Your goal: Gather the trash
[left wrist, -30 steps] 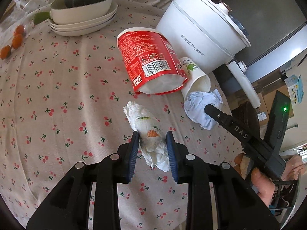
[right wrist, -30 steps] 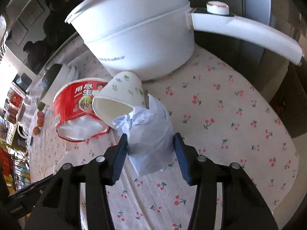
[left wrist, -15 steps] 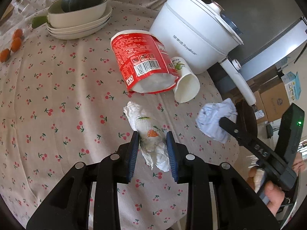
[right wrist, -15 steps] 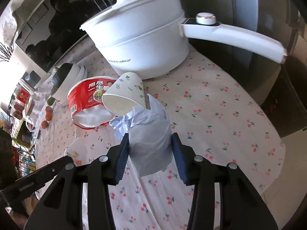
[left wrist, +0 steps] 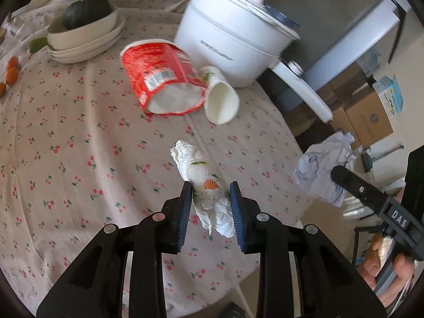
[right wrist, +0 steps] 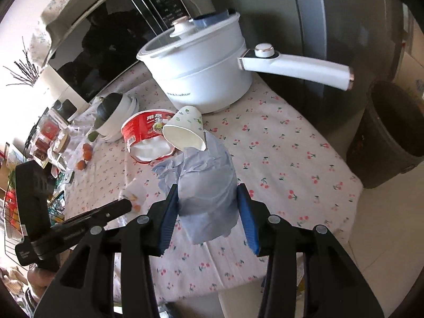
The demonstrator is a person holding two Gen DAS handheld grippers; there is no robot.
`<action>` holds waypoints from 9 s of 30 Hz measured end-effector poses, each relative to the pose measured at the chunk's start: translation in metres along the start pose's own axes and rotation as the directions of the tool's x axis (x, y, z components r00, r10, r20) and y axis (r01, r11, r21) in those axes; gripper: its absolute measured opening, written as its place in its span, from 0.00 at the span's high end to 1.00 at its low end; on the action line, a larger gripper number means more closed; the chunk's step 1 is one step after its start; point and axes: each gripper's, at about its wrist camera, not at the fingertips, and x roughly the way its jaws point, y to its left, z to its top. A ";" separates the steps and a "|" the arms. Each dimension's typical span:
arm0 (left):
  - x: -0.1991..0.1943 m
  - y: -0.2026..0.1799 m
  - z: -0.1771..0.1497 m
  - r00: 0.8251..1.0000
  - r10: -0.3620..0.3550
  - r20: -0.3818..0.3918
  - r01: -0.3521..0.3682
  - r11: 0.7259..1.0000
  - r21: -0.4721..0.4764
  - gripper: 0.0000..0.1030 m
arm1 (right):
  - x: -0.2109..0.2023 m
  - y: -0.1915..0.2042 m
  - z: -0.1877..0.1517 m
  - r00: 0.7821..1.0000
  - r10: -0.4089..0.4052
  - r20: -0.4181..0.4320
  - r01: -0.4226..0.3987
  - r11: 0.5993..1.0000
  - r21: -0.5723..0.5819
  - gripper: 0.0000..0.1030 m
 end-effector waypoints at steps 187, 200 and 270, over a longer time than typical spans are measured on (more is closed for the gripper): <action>-0.008 0.014 0.048 0.998 -0.054 0.029 0.057 0.994 -0.095 0.36 | 0.012 0.010 0.028 0.986 -0.136 0.099 0.157 0.958 -0.241 0.97; -0.017 -0.058 -0.005 0.996 -0.093 -0.006 0.093 0.991 0.095 0.36 | -0.046 -0.028 -0.036 0.977 -0.210 0.044 0.215 0.965 -0.147 0.97; 0.006 -0.079 -0.128 0.957 0.288 -0.029 -0.265 0.911 0.316 0.07 | -0.071 -0.061 -0.153 0.969 -0.247 0.003 0.247 0.969 0.008 0.24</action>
